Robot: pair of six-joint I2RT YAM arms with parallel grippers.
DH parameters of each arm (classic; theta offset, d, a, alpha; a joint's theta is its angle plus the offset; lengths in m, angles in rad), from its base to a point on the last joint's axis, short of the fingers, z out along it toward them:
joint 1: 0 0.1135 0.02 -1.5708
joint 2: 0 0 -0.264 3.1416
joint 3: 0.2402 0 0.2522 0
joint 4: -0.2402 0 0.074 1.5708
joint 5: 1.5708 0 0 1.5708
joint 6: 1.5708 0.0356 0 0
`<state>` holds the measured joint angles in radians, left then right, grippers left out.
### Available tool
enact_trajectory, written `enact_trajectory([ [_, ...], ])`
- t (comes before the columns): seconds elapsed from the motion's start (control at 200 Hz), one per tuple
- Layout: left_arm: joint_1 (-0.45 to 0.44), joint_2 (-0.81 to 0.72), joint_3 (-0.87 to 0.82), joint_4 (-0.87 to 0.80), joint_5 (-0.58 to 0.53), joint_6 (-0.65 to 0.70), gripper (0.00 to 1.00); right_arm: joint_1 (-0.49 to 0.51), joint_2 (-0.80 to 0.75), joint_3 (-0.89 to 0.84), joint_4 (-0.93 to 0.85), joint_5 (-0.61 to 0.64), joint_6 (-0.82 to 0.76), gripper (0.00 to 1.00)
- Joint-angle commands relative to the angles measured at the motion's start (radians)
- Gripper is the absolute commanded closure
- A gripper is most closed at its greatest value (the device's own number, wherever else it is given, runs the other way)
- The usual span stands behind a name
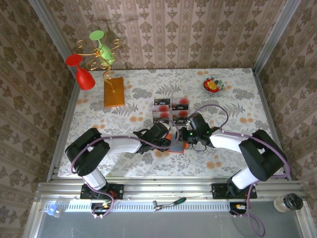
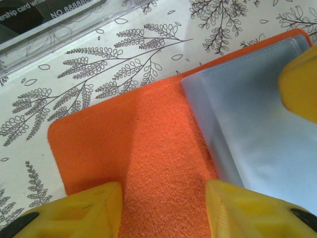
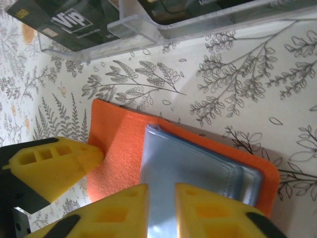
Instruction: Put the credit cards into the card holder
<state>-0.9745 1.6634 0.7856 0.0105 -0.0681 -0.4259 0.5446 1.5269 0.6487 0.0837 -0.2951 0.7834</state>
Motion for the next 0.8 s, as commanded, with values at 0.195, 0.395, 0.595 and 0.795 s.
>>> enact_trajectory([
  [0.195, -0.004, -0.050, -0.069, 0.058, -0.009, -0.024, 0.37, 0.002, 0.053, -0.007, -0.003, 0.015, -0.015, 0.92],
  [0.395, -0.004, -0.062, -0.078, 0.073, -0.009, -0.024, 0.33, 0.011, 0.085, 0.006, 0.014, -0.009, -0.006, 0.95],
  [0.595, -0.005, -0.088, -0.098, 0.112, -0.009, -0.021, 0.32, 0.038, 0.119, 0.030, 0.033, -0.018, 0.009, 0.95],
  [0.795, -0.004, -0.085, -0.094, 0.108, -0.001, -0.015, 0.30, 0.050, 0.137, 0.038, 0.050, -0.018, 0.024, 0.96],
])
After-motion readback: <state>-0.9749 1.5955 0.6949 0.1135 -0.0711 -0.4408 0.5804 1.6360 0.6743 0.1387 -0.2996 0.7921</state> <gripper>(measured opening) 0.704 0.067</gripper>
